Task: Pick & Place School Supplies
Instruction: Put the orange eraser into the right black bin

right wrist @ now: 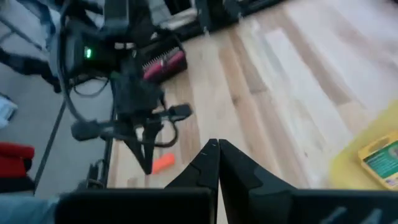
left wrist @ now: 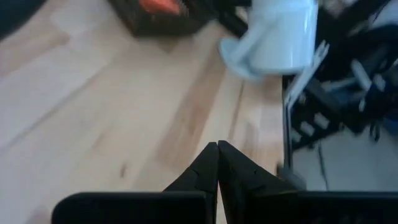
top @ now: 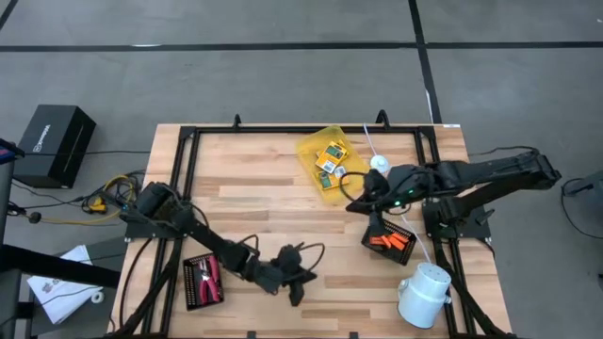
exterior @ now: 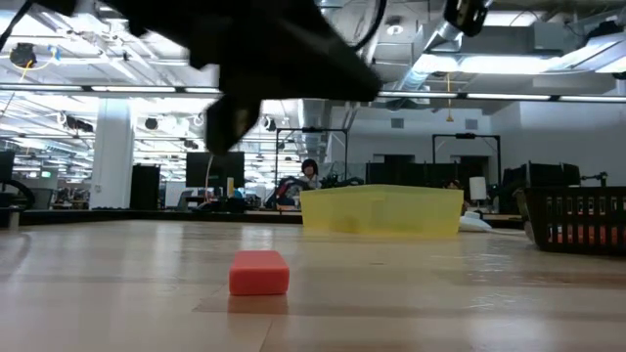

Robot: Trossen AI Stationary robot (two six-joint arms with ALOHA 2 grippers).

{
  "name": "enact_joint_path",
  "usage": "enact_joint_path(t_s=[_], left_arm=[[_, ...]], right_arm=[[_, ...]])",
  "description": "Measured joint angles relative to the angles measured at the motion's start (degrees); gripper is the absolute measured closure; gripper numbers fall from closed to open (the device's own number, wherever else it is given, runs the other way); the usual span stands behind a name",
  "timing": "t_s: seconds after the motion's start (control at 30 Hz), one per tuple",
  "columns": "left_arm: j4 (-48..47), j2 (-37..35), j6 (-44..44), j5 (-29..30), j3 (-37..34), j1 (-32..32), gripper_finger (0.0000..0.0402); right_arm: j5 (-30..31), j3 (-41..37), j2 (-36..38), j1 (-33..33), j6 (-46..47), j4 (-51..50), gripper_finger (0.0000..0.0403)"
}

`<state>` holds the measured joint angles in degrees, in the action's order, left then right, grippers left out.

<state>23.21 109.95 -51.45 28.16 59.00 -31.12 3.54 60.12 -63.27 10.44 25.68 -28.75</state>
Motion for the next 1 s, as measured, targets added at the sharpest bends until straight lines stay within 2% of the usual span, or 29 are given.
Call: enact_joint_path(t_s=[0.17, 0.33, 0.47, 0.73, 1.0], left_arm=[[-8.09, -2.00, 0.47, 2.47, 0.16, -4.23, 0.0401], [-11.24, -2.70, 0.64, 8.03, 0.09, -8.17, 0.0401], [-11.88, -2.46, 1.98, 10.03, 0.16, -9.25, 0.0401], [-14.03, -1.79, 4.48, 10.15, -2.12, -8.32, 0.0401], [-12.90, -1.79, 4.09, 7.09, -3.53, -8.23, 0.0401]], right_arm=[[2.75, 0.06, 3.34, 0.00, 3.71, -3.14, 0.0403], [4.08, 0.08, 4.55, 0.00, 7.05, -3.98, 0.0403], [4.08, 0.07, 4.03, 0.00, 8.43, -3.56, 0.0403], [4.08, 0.00, 2.10, 0.00, 10.85, -3.16, 0.0403], [4.51, 0.00, 2.10, 0.00, 10.96, -1.88, 0.0403]])
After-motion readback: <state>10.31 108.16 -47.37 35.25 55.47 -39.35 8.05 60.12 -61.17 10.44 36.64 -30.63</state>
